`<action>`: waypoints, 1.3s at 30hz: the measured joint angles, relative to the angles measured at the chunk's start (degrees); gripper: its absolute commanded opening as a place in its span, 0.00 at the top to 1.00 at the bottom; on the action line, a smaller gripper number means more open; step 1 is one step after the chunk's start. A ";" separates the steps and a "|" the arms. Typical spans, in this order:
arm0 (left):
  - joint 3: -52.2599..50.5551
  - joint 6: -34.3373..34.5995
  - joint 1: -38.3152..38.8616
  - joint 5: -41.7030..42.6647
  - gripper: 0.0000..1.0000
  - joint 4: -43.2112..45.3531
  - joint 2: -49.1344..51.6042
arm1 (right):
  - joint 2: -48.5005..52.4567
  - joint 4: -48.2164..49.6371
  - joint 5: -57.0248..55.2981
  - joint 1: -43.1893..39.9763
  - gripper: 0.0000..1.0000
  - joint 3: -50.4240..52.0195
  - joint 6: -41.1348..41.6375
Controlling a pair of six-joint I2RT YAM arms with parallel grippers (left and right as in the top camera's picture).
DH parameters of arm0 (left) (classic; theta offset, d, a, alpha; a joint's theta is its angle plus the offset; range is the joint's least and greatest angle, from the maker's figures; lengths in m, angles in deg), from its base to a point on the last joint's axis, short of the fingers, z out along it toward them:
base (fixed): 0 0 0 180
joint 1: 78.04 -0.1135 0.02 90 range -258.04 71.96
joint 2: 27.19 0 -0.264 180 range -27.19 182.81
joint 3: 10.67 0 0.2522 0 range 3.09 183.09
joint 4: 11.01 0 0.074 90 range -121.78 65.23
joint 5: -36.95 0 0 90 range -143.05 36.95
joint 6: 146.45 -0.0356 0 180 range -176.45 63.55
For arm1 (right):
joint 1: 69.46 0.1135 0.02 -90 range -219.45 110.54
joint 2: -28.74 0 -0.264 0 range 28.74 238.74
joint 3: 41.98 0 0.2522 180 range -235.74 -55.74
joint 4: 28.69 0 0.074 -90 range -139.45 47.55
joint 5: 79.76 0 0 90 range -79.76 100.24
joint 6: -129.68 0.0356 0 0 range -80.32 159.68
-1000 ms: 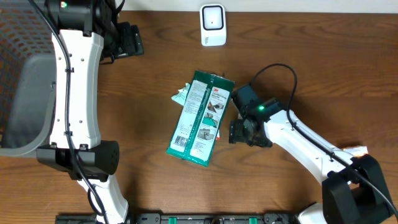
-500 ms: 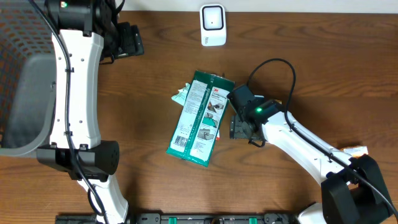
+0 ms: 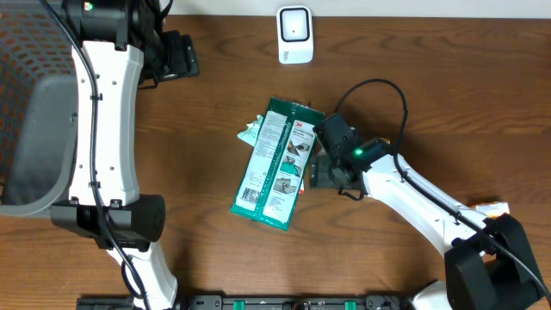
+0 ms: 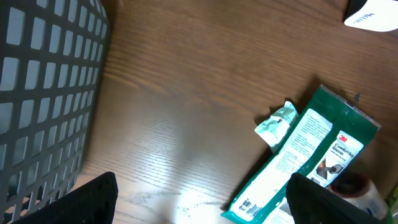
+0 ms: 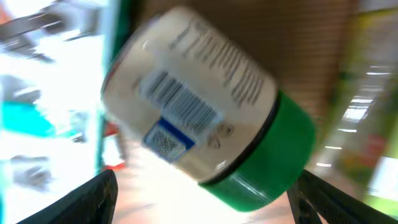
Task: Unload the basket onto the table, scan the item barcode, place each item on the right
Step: 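Grasp the green-lidded jar with the right gripper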
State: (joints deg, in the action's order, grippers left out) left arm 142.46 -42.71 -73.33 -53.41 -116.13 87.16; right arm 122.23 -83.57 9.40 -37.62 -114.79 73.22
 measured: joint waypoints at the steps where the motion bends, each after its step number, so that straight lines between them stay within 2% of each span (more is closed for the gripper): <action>1: 0.00 0.00 0.00 0.00 0.13 0.00 0.00 | 0.00 0.11 1.60 0.00 0.18 0.00 -0.35; 10: 0.00 0.00 0.00 0.00 0.13 0.00 0.00 | 0.00 -6.14 7.41 -0.17 0.14 -2.25 -9.64; 15: 0.00 0.00 0.00 0.00 0.13 0.00 0.00 | 0.00 -8.33 7.74 -1.05 0.16 -6.05 -16.35; 24: 0.00 0.00 0.00 0.00 0.13 0.00 0.00 | 0.00 -5.60 -5.22 -2.45 0.16 -6.51 -24.30; 26: 0.00 0.00 0.00 0.00 0.13 0.00 0.00 | 0.00 -4.63 -6.84 -2.80 0.17 -6.51 -26.73; 31: 0.00 0.00 0.00 0.00 0.13 0.00 0.00 | 0.00 -4.04 -7.48 -2.82 0.28 -6.47 -32.35; 39: 0.00 0.00 0.00 0.00 0.13 0.00 0.00 | 0.00 -3.80 -0.85 -2.97 0.34 -3.43 -42.69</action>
State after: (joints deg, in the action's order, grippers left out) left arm 142.46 -42.71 -73.33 -53.41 -116.13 87.16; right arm 122.23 -87.37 8.55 -40.59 -118.22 30.53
